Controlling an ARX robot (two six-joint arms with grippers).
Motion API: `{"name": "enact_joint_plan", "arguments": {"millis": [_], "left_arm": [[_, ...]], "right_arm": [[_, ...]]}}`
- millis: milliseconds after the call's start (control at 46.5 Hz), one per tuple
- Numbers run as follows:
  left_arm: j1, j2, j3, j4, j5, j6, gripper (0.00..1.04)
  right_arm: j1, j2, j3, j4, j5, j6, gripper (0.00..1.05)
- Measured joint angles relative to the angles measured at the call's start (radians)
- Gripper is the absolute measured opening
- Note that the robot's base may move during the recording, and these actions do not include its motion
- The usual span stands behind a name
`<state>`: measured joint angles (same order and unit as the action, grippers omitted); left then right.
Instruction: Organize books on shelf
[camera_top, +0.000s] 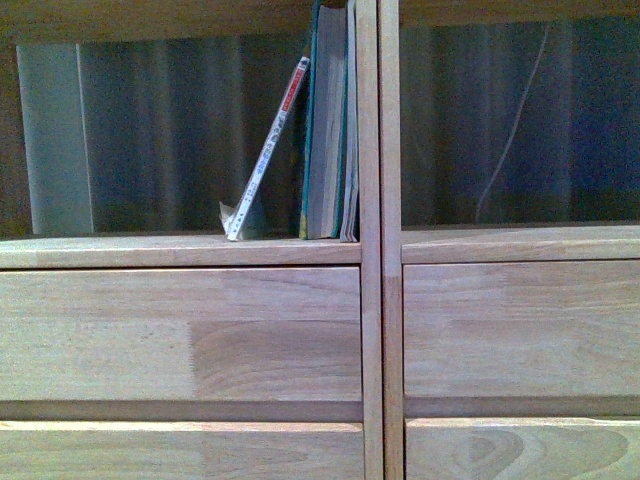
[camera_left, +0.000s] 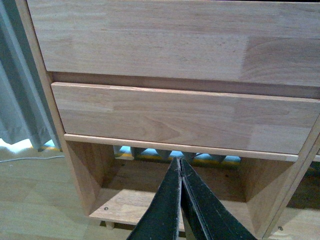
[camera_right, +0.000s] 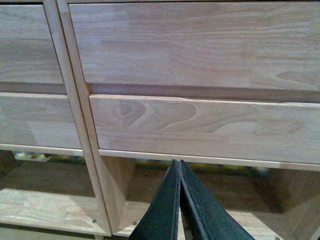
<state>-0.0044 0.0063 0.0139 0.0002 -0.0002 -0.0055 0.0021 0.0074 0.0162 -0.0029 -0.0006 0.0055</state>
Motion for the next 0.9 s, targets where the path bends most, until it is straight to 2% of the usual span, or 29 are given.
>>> {"name": "enact_joint_plan", "arguments": {"millis": [344, 387, 537, 795, 902], "left_arm": [[0.0, 0.0, 0.0, 0.0, 0.0, 0.0, 0.03], [0.0, 0.0, 0.0, 0.0, 0.0, 0.0, 0.07], [0.0, 0.0, 0.0, 0.0, 0.0, 0.0, 0.41], [0.0, 0.0, 0.0, 0.0, 0.0, 0.0, 0.78], [0.0, 0.0, 0.0, 0.0, 0.0, 0.0, 0.97]], "right_arm": [[0.0, -0.001, 0.0, 0.0, 0.0, 0.0, 0.03], [0.0, -0.001, 0.0, 0.0, 0.0, 0.0, 0.03], [0.0, -0.001, 0.0, 0.0, 0.0, -0.002, 0.35], [0.0, -0.001, 0.0, 0.0, 0.0, -0.002, 0.72], [0.0, -0.001, 0.0, 0.0, 0.0, -0.002, 0.9]]}}
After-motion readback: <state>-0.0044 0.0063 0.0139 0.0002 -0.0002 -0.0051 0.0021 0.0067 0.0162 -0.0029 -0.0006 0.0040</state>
